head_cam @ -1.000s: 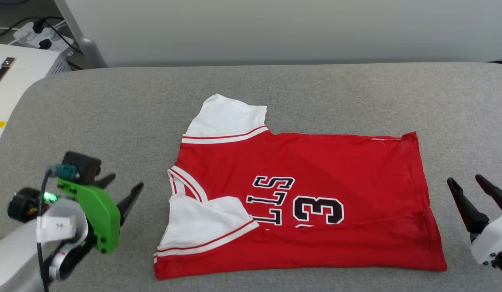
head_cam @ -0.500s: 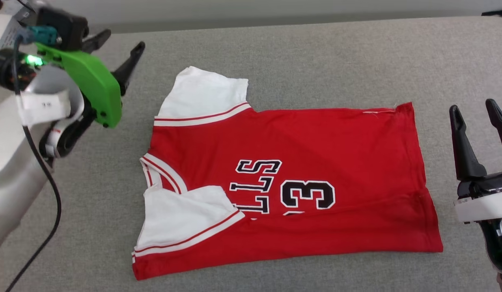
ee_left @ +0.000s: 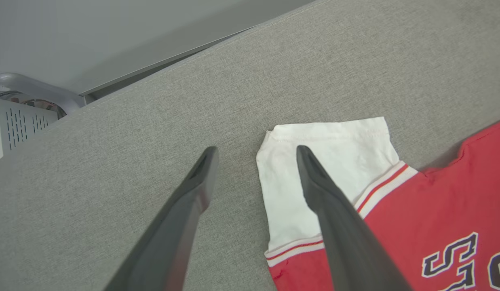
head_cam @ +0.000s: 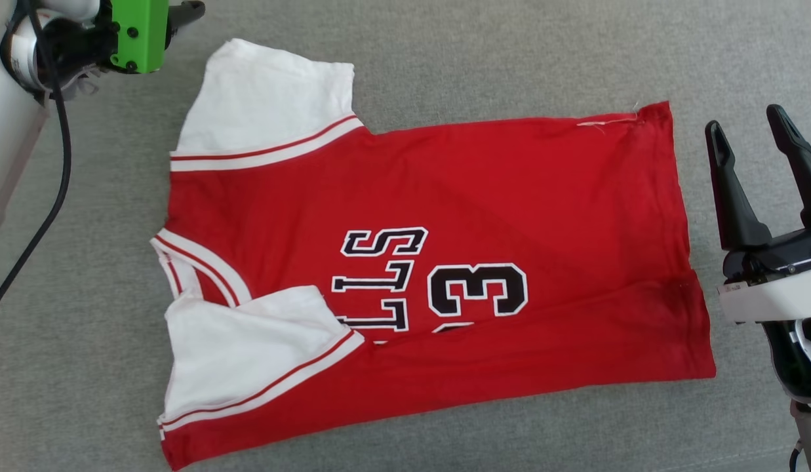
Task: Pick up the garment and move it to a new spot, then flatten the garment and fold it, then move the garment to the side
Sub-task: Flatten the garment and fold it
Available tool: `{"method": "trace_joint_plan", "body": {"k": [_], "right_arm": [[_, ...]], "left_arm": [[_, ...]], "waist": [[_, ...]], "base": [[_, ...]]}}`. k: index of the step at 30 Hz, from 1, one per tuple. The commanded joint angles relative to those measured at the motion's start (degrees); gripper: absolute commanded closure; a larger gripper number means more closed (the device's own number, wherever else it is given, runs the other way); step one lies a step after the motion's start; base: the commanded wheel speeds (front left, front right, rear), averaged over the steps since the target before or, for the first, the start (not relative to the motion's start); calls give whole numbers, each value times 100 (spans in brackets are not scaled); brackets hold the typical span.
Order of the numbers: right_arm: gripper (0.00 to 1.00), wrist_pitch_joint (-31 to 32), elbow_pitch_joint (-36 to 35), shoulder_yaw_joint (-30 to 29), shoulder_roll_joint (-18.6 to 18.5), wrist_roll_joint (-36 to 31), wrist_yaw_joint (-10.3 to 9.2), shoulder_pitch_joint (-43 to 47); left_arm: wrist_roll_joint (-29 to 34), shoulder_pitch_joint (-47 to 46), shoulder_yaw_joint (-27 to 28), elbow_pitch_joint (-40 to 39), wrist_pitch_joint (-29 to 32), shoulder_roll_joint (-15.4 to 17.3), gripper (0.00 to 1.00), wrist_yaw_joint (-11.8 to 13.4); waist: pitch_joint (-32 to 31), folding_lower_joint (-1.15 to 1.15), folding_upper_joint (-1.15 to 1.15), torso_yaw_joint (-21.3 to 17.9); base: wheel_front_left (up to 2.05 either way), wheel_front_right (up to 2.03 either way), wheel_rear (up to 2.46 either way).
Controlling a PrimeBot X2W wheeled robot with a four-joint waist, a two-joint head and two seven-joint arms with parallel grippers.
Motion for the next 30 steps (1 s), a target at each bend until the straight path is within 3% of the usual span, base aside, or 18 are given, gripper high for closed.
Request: {"method": "trace_joint_plan", "body": {"k": [1, 15, 16, 17, 25, 30], "right_arm": [[0, -67, 22, 21, -22, 48, -5, -128], [0, -301, 397, 209, -65, 161, -5, -422], [0, -311, 419, 202, -72, 168, -5, -438], [0, -318, 436, 198, -77, 174, -5, -450], [0, -316, 500, 56, -259, 152, -5, -597], [0, 208, 539, -11, -794, 398, -5, -854]], "left_arm": [[28, -135, -53, 90, 83, -77, 0, -29], [43, 53, -582, 949, 460, -361, 0, -154], [63, 84, -655, 945, 479, -354, 74, -160], [42, 113, -681, 943, 480, -354, 100, -163], [-19, 177, -836, 711, -13, -290, 100, -172], [-29, 320, -981, 262, -698, -172, 100, -172]], "waist": [[390, -1, 0, -234], [727, -1, 0, -317], [719, -1, 0, -305], [710, -1, 0, -298], [460, -1, 0, -147], [124, -1, 0, 53]], "base": [[0, 0, 0], [0, 0, 0], [0, 0, 0], [0, 0, 0], [0, 0, 0], [0, 0, 0]]}}
